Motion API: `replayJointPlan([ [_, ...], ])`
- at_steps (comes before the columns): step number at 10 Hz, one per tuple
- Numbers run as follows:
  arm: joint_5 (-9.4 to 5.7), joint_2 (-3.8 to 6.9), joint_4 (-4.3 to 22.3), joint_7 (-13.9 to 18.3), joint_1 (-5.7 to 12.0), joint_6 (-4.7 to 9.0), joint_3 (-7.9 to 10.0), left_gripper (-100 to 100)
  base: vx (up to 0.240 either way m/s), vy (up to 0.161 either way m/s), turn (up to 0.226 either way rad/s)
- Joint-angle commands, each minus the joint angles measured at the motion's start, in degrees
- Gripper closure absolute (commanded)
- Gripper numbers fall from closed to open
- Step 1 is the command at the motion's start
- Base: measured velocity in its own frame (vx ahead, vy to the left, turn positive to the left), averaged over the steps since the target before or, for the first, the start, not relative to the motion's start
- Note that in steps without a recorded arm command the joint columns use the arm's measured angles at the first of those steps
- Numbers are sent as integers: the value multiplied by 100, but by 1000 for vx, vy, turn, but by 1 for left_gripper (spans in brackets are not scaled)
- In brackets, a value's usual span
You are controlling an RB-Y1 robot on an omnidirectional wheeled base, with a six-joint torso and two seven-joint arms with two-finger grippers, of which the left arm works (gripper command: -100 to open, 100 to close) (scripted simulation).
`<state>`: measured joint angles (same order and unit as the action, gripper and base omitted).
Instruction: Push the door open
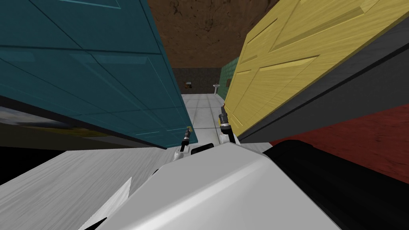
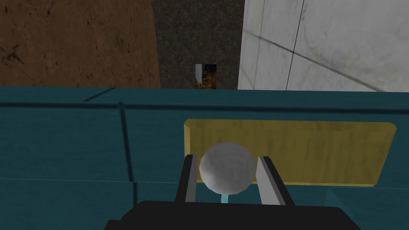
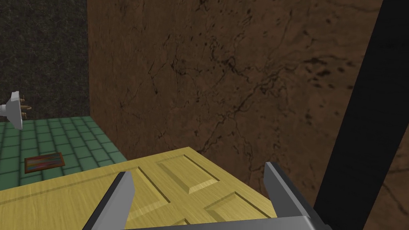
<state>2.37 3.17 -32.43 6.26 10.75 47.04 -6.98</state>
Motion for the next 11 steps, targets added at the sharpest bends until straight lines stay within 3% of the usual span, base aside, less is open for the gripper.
replayJointPlan([
  [1,-50,71,-81,-36,20,-20,97,100,160,-72,45],
  [11,-386,242,-32,-291,20,-24,706,100,180,-83,60],
])
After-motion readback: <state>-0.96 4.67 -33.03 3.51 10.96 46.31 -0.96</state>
